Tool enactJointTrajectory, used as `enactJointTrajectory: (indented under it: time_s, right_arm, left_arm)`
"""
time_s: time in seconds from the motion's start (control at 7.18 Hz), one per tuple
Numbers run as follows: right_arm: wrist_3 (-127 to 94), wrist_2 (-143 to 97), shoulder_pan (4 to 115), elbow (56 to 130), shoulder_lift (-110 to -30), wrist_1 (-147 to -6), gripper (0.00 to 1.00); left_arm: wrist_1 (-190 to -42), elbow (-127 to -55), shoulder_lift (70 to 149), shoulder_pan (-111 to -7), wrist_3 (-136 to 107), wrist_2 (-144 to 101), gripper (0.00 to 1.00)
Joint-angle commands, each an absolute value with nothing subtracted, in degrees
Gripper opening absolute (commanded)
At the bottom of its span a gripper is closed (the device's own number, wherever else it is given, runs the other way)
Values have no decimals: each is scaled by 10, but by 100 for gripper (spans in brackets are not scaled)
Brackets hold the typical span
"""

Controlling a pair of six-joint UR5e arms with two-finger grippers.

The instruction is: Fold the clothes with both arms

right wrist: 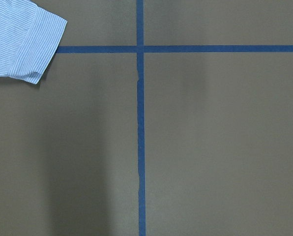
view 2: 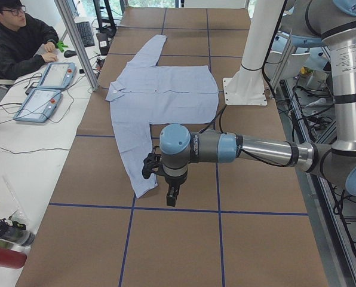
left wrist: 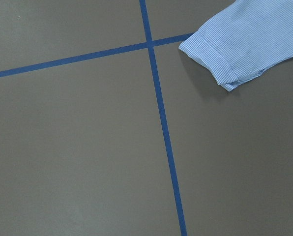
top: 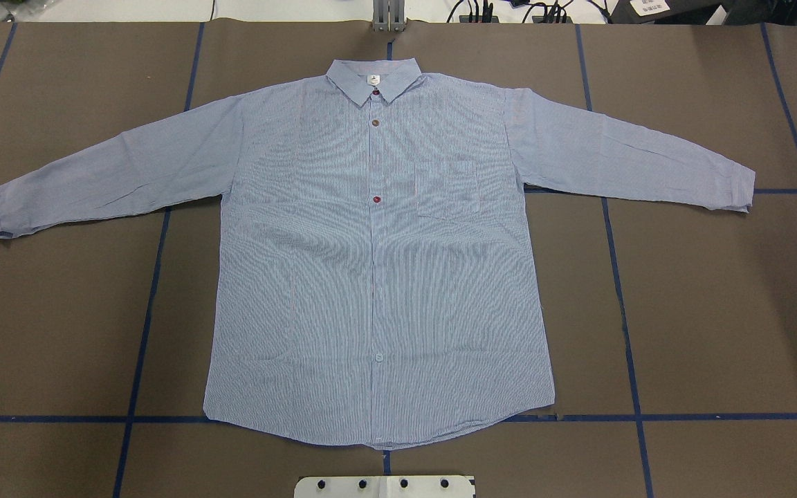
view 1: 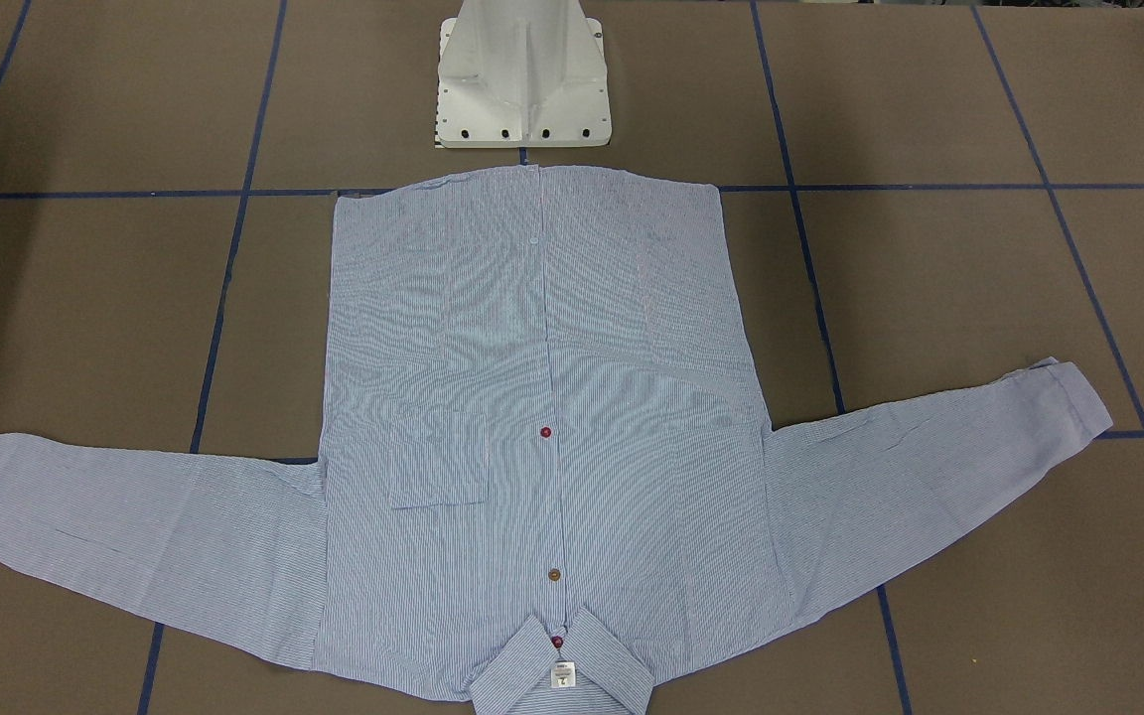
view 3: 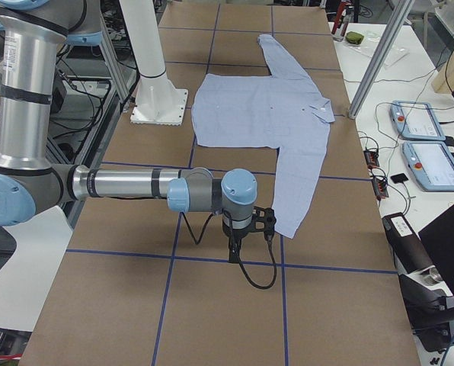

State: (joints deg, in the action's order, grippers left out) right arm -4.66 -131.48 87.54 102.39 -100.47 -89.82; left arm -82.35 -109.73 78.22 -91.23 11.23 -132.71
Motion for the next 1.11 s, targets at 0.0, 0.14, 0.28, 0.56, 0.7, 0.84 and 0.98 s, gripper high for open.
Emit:
enactJointTrajectory:
  time_s: [0.0,0.14,0.28,0.56,0.7,0.84,0.98]
  right_arm:
    - [-47,-1315,875,1025,-1005,-899,100]
    - [-47,-1315,875,1028,-1000,-899,100]
    - [-46,-1315,875,1040,-998,-898,100]
    - [-40,-1227,825,1103,-1005,-899,100]
    - [-46,-1242,821,1103,-998,-899,100]
    - [-48,-1241,822,1128,-996,-891,100]
    - [-55,-1237,823,1143,-974,-862,100]
  left_arm:
    - [-824,-1102,782,-912,114,-1327,100]
    - [-824,-1113,782,-912,114,-1327,100]
    - [-830,-1121,783,-912,114,-1327,100]
    - [-933,-1122,783,-912,109,-1327,100]
    - [-954,-1122,783,-912,109,-1327,100]
    - [-982,-1121,787,-912,110,-1326,100]
    - [-1050,-1115,807,-912,109,-1323,100]
